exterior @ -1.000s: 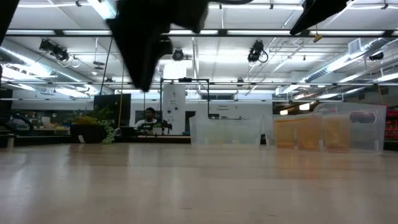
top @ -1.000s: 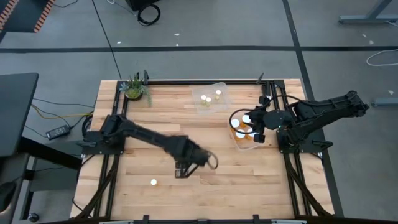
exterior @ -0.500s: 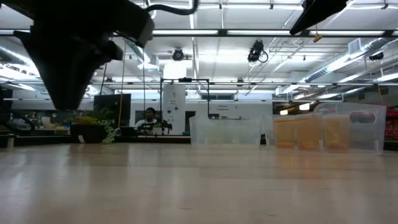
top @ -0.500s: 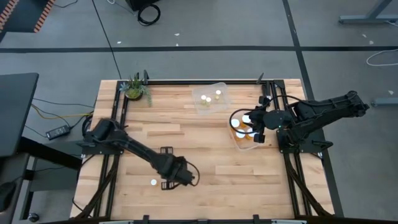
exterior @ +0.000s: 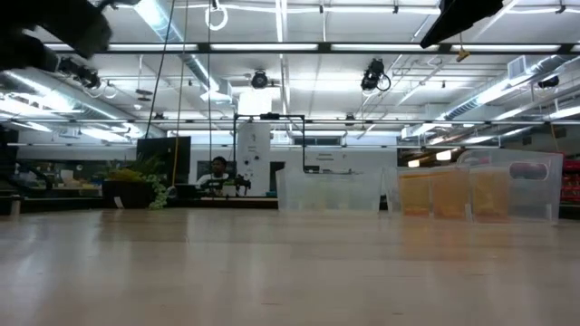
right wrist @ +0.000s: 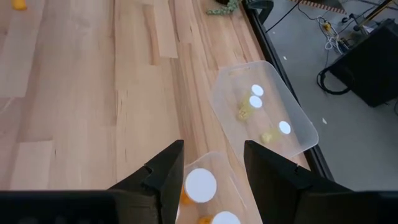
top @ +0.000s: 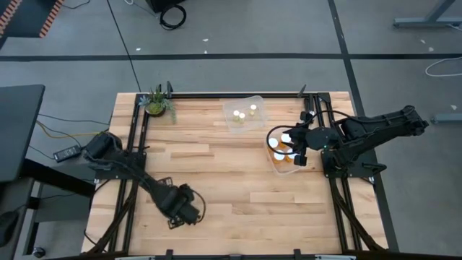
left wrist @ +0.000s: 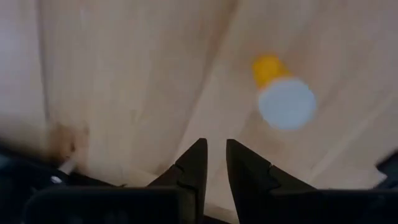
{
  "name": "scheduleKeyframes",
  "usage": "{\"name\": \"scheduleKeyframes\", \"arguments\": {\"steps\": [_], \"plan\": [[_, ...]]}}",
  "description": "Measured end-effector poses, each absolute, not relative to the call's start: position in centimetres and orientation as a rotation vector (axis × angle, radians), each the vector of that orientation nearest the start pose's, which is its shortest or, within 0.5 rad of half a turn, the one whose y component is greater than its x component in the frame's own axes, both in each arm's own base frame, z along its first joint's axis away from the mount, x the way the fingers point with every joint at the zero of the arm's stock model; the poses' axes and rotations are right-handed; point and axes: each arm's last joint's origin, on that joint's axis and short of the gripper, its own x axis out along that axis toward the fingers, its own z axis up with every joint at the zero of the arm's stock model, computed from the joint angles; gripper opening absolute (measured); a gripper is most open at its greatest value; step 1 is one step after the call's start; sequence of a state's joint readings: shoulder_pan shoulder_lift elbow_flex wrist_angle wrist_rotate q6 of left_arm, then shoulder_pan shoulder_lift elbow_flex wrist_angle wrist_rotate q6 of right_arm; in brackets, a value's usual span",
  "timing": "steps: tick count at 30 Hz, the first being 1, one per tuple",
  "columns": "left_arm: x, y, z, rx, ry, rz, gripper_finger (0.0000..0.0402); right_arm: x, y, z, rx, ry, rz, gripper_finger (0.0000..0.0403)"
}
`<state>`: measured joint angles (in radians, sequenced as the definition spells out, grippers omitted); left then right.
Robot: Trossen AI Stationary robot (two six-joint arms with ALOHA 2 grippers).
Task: Pick and place medicine bottles into bin by pill shape (circle, oval)
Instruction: Put the small orange pill bottle into the top transparent bin
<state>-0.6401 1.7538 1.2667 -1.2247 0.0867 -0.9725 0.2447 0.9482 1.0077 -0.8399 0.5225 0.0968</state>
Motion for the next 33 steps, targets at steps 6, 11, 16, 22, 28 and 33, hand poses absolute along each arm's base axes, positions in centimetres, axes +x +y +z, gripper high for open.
{"name": "scheduleKeyframes", "arguments": {"steps": [6,11,16,22,28,33], "plan": [[22.6,-19.9,20.3,-0.256,1.712,0.35,0.0102,17.2,2.8,32.7,-0.211,0.71,-0.294,0.0174],[22.7,-20.5,20.2,-0.314,1.675,0.361,0.0158,17.2,2.8,32.7,-0.212,0.708,-0.293,0.0174],[23.3,-20.5,20.1,-0.343,1.633,0.338,0.021,17.2,2.8,32.7,-0.211,0.708,-0.294,0.0174],[23.8,-20.0,20.1,-0.334,1.592,0.365,0.0234,17.2,2.8,32.7,-0.207,0.709,-0.287,0.0174],[23.9,-20.1,20.1,-0.334,1.586,0.353,0.0228,17.2,2.9,32.7,-0.201,0.711,-0.273,0.0174],[23.9,-20.1,20.1,-0.341,1.585,0.36,0.0228,17.2,2.9,32.7,-0.201,0.712,-0.272,0.0174]]}}
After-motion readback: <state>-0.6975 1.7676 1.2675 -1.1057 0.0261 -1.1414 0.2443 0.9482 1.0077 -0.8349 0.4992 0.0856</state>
